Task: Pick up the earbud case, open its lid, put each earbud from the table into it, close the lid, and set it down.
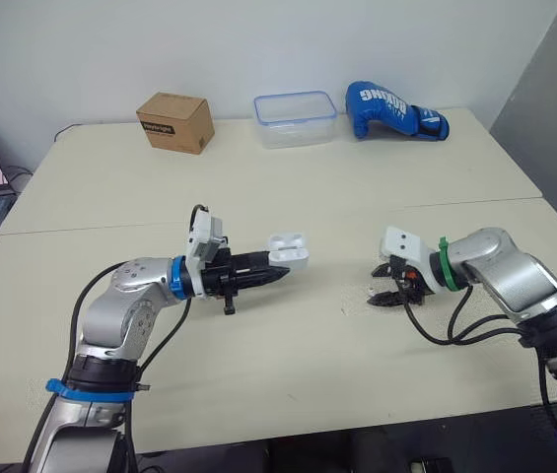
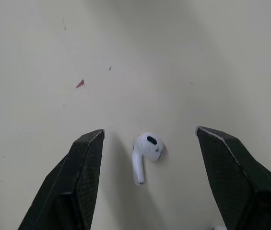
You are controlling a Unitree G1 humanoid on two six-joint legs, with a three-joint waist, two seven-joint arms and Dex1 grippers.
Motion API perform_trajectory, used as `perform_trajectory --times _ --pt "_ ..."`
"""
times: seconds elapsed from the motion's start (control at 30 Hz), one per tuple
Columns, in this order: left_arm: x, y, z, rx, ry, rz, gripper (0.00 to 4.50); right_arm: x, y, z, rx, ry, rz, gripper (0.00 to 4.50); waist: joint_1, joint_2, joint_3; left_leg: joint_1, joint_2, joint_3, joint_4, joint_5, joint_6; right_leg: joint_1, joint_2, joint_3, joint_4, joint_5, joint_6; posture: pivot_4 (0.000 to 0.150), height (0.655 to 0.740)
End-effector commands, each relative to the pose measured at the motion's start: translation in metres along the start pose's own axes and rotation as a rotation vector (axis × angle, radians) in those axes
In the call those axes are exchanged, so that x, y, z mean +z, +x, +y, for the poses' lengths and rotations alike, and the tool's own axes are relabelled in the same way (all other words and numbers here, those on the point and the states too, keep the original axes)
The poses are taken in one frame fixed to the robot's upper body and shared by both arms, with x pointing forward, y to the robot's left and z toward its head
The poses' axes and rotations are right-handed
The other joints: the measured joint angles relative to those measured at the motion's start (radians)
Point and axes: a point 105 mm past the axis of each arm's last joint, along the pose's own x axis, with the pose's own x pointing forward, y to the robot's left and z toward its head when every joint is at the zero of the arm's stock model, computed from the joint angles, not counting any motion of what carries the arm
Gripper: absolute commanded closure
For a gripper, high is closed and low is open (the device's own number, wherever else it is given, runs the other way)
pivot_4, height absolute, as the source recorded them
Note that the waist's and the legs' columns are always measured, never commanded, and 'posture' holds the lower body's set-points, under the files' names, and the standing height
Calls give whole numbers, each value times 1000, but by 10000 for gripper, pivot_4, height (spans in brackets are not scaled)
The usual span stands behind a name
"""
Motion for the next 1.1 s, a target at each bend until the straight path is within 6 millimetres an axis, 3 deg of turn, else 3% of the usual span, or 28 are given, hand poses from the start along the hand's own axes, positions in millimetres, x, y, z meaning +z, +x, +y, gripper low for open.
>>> perform_trajectory --times 0.03,0.4,0.5,0.57,1.03,1.1 --pt "13 -2 -3 3 46 -21 37393 2 -2 4 16 -22 -6 13298 0 0 0 0 0 0 0 0 0 0 0 0 0 0 0 1500 7307" --pt "15 1 -5 6 46 -26 37393 -3 8 1 -13 0 14 13298 1 0 0 0 0 0 0 0 0 0 0 0 0 0 0 1500 7307" --pt "15 1 -5 7 47 -25 37393 -5 8 0 -21 1 21 19148 1 0 0 1 0 0 0 0 0 0 0 0 0 0 0 1500 7307" --pt "15 1 -5 8 48 -23 37393 -7 8 0 -22 -1 27 25737 1 0 0 1 0 0 0 0 0 0 0 0 0 0 0 1500 7307" --pt "15 4 -6 10 47 -22 37393 -11 4 -1 -30 -3 45 25737 1 0 0 1 0 0 0 0 0 1 0 0 0 0 0 1500 7307" --pt "15 4 -6 11 47 -23 37393 -12 4 0 -31 -4 45 29373 1 0 0 1 0 0 0 0 0 1 0 0 0 0 0 1500 7307"
